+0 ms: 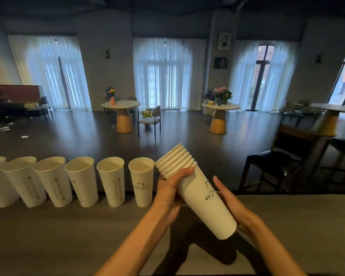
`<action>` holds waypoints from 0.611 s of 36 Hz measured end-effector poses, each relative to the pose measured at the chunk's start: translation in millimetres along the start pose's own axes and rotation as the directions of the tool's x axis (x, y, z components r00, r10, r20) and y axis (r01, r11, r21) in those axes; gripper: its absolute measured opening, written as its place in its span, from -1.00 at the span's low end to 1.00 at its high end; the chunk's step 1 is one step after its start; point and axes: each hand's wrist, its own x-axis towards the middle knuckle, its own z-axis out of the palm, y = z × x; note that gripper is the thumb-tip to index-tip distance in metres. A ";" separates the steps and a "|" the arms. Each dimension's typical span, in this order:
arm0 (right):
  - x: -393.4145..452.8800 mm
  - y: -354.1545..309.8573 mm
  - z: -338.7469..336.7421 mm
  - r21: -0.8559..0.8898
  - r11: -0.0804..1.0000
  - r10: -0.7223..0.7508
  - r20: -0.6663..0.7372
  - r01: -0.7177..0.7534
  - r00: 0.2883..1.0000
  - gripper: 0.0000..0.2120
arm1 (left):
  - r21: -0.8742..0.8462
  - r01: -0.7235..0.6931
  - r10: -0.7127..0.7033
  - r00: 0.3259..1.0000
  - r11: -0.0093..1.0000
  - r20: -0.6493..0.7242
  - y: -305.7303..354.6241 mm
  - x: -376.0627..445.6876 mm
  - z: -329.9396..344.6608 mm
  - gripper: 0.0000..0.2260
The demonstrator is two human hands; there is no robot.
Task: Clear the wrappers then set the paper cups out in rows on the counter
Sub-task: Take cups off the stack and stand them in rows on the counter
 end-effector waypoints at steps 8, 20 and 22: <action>-24.9 3.7 -18.1 -0.075 0.991 -0.103 0.084 0.110 0.991 -0.08 | 0.214 -0.130 0.140 0.989 0.968 -0.034 -16.5 -0.7 25.8 -0.11; 15.4 53.9 -29.9 -0.481 0.857 -0.371 -0.330 0.183 0.868 -0.26 | 0.205 -0.456 0.490 0.856 0.866 -0.163 35.5 16.6 11.9 -0.01; 31.4 58.5 -26.0 -0.390 0.905 -0.331 -0.398 0.169 0.856 -0.19 | 0.200 -0.476 0.510 0.840 0.857 -0.184 45.0 20.3 7.6 0.04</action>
